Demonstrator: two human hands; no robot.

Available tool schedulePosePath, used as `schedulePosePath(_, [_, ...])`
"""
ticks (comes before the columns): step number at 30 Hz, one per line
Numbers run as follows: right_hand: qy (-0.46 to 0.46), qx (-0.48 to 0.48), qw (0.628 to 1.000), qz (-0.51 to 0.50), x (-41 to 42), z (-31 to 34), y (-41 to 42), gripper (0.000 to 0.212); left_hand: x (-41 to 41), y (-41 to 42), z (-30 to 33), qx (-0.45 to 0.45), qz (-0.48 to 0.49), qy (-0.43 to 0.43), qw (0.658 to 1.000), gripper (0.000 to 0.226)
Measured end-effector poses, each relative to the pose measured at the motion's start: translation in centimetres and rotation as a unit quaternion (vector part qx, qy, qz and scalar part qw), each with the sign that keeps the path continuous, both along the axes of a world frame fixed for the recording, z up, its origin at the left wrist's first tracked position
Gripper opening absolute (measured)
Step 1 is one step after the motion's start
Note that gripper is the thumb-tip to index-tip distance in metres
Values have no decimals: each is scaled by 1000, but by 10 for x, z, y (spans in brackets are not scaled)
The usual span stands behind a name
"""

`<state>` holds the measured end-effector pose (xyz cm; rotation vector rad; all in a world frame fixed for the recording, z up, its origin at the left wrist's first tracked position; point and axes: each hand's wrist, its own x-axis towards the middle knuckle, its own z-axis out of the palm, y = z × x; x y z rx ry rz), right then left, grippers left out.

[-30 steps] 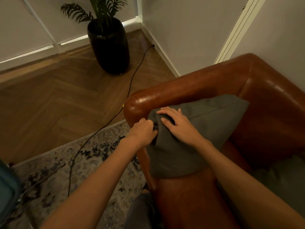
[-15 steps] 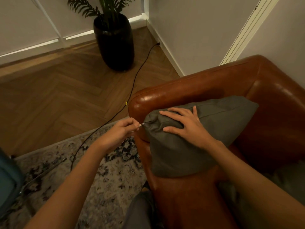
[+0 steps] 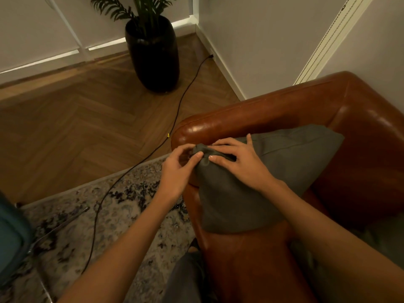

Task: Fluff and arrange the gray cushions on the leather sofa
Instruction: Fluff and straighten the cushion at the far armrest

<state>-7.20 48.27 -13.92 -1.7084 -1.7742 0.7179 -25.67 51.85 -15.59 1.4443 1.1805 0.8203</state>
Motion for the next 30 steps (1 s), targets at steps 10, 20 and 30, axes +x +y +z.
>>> schedulePosePath(10, [-4,67,998,13,2,6,-4,34,4,8,-6,-45,5,-38,998,33])
schedulePosePath(20, [-247,369,894,51,-24,-18,-8,10,0,17,0,-152,-70,-76,983,34])
schedulePosePath(30, [25,144,987,-71,-2,-8,-12,31,18,7,6,-106,-69,9,992,56])
